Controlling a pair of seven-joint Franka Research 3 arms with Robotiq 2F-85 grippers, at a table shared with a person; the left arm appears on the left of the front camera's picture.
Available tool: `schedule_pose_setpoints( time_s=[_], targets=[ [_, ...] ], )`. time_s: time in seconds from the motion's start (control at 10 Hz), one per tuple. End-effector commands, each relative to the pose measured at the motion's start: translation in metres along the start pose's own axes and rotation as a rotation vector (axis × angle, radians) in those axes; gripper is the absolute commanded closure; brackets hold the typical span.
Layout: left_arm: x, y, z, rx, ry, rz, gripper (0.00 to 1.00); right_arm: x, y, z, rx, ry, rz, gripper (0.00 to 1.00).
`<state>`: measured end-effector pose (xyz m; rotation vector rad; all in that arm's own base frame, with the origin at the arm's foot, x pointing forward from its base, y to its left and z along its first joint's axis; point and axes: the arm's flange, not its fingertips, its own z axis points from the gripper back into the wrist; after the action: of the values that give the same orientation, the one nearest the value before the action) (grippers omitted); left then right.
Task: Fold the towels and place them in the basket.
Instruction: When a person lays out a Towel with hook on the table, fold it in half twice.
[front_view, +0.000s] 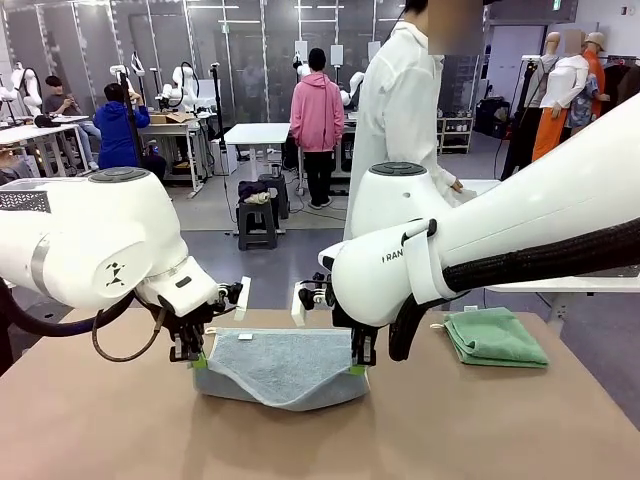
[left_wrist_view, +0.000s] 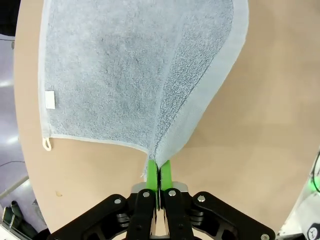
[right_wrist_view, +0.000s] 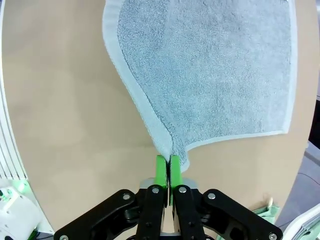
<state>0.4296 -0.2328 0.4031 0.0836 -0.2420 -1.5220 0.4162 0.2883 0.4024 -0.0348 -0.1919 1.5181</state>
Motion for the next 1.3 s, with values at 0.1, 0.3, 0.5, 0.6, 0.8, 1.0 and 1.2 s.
schedule_pose_setpoints(
  time_s=[0.1, 0.3, 0.5, 0.6, 0.8, 1.0, 1.2],
  targets=[
    [-0.002, -0.006, -0.001, 0.0, -0.001, -0.001, 0.97, -0.002, 0.003, 0.0, 0.002, 0.0, -0.002, 0.96],
    [-0.002, -0.006, -0.001, 0.0, -0.001, -0.001, 0.97, -0.002, 0.003, 0.0, 0.002, 0.0, -0.002, 0.96],
    [-0.001, 0.009, 0.003, -0.006, 0.003, 0.004, 0.97, 0.0, -0.011, 0.0, 0.004, -0.002, -0.014, 0.96],
    [-0.001, 0.023, 0.008, 0.003, 0.003, -0.004, 0.97, -0.001, -0.024, 0.003, 0.003, -0.016, -0.009, 0.96],
    [0.003, 0.049, 0.011, 0.018, -0.015, 0.016, 0.97, 0.002, -0.053, 0.004, 0.002, -0.021, -0.011, 0.96],
    [0.007, 0.074, 0.006, 0.027, 0.014, 0.034, 0.97, 0.007, -0.084, -0.003, -0.03, 0.003, -0.004, 0.96],
    [0.01, 0.094, -0.004, 0.017, 0.005, 0.037, 0.97, 0.01, -0.107, -0.014, -0.032, 0.036, -0.02, 0.96]
  ],
)
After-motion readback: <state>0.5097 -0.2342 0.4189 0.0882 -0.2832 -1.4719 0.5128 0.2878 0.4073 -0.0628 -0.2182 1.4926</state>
